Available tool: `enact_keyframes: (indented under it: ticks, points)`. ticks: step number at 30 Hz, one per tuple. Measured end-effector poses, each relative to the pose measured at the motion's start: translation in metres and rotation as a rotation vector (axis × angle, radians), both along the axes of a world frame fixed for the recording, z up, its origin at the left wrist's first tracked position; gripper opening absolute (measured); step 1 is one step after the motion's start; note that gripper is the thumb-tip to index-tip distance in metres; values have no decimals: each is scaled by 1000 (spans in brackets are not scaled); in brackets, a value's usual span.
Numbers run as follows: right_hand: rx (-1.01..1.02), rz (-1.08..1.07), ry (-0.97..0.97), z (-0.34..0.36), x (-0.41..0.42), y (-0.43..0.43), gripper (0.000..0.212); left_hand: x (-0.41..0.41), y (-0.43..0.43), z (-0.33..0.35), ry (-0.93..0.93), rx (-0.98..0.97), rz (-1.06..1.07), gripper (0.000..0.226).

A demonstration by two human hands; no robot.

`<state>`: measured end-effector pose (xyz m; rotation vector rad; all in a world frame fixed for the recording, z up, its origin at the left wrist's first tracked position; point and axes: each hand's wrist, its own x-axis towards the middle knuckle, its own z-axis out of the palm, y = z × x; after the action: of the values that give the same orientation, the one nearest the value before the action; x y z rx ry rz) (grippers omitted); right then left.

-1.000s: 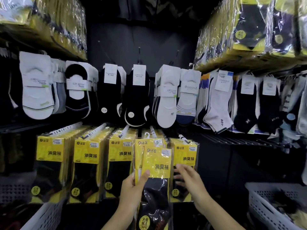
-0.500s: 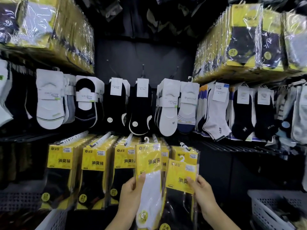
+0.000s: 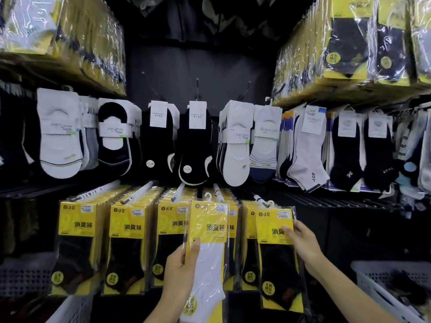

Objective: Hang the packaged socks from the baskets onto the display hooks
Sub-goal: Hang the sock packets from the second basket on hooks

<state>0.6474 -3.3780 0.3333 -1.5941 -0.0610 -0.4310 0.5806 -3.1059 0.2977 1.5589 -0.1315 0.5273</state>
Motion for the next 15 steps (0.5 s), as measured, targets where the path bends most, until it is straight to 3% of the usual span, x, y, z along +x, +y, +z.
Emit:
enact_keyframes:
  ticks: [7,12,15]
  points:
    - [14,89,56,-13,28,6,15,13,-3,-8,3,-7,37,25]
    - [56,-149,116,-30,48,15,18,16,-6,-13,-2,1,48,26]
    - [62,-279,175,-43,54,14,29,18,-8,-16,9,20,73,40]
